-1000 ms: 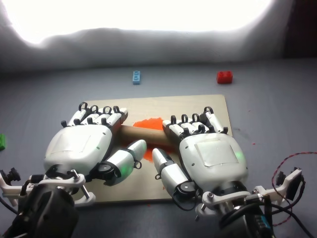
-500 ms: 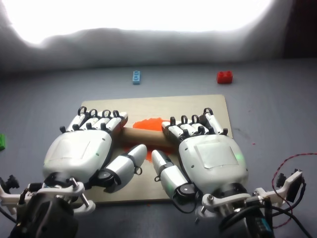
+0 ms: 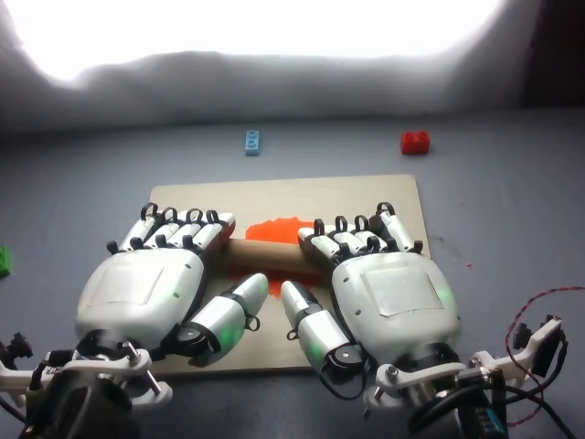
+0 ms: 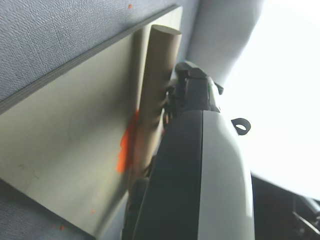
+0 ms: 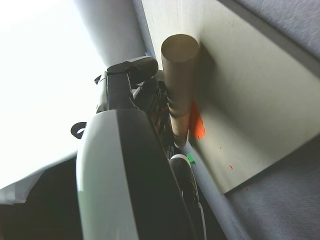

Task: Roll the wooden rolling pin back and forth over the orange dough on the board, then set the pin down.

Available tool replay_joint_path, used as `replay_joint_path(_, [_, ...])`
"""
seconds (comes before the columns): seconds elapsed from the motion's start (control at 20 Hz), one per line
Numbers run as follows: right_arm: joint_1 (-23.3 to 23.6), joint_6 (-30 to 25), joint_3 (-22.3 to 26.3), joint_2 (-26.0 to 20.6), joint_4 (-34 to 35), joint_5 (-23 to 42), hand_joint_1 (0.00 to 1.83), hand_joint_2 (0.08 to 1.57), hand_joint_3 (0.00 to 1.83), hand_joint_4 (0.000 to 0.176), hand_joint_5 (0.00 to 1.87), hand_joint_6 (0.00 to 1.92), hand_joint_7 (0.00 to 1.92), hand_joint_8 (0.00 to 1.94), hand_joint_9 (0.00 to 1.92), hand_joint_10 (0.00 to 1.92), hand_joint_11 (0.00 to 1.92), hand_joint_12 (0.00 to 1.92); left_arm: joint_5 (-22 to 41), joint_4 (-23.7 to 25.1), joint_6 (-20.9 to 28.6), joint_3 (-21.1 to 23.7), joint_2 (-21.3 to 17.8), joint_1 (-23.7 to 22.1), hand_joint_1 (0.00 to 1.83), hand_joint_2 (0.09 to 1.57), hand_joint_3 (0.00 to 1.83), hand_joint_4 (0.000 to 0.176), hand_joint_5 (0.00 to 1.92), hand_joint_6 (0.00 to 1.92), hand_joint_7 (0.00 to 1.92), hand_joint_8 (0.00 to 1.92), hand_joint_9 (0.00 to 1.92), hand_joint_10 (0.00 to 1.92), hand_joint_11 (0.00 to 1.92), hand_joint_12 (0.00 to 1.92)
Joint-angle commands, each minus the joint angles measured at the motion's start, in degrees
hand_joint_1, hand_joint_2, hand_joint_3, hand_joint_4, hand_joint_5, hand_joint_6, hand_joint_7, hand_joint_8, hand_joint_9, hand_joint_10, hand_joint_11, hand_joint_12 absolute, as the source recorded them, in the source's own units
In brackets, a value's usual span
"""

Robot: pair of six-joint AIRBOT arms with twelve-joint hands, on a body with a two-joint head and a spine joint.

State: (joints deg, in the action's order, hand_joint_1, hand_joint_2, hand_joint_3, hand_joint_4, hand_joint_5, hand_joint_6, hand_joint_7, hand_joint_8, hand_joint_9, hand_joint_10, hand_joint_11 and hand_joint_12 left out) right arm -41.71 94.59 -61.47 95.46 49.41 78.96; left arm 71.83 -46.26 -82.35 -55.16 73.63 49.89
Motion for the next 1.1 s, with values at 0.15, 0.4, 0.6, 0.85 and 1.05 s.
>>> replay_joint_path(0.15, [-0.6, 0.3, 0.5, -0.2, -3.1, 3.0, 0.00, 1.50, 0.00, 0.000, 0.58, 0.01, 0.54, 0.01, 0.50, 0.01, 0.00, 1.05, 5.9, 4.0, 0.6, 1.2, -0.4, 0.9, 0.00, 1.43, 0.00, 0.000, 0.26, 0.00, 0.33, 0.00, 0.27, 0.00, 0.00, 0.42])
replay_joint_path(0.4, [-0.6, 0.4, 0.7, -0.2, -3.1, 3.0, 0.00, 1.50, 0.00, 0.000, 0.58, 0.01, 0.54, 0.01, 0.50, 0.01, 0.00, 1.05, 6.4, 4.3, 0.8, 2.0, -0.4, 1.7, 0.00, 1.43, 0.00, 0.000, 0.26, 0.00, 0.33, 0.00, 0.27, 0.00, 0.00, 0.42])
replay_joint_path(0.6, [-0.6, 0.4, 0.7, -0.3, -3.1, 3.0, 0.00, 1.50, 0.00, 0.000, 0.58, 0.01, 0.54, 0.00, 0.50, 0.01, 0.00, 1.05, 7.0, 4.3, 1.3, 2.5, -0.6, 2.5, 0.00, 1.43, 0.00, 0.000, 0.26, 0.00, 0.33, 0.00, 0.27, 0.00, 0.00, 0.41])
replay_joint_path(0.85, [-0.6, 0.4, 0.7, -0.3, -3.1, 3.0, 0.00, 1.50, 0.00, 0.000, 0.58, 0.01, 0.54, 0.00, 0.50, 0.01, 0.00, 1.04, 7.8, 4.5, 2.3, 2.9, -1.0, 3.0, 0.00, 1.43, 0.00, 0.000, 0.26, 0.00, 0.33, 0.00, 0.27, 0.00, 0.00, 0.41])
replay_joint_path(1.05, [-0.6, 0.4, 0.7, -0.3, -3.1, 3.0, 0.00, 1.50, 0.00, 0.000, 0.58, 0.01, 0.54, 0.00, 0.50, 0.01, 0.00, 1.04, 7.8, 5.1, 3.0, 2.9, -1.0, 3.0, 0.00, 1.43, 0.00, 0.000, 0.26, 0.00, 0.33, 0.00, 0.27, 0.00, 0.00, 0.41])
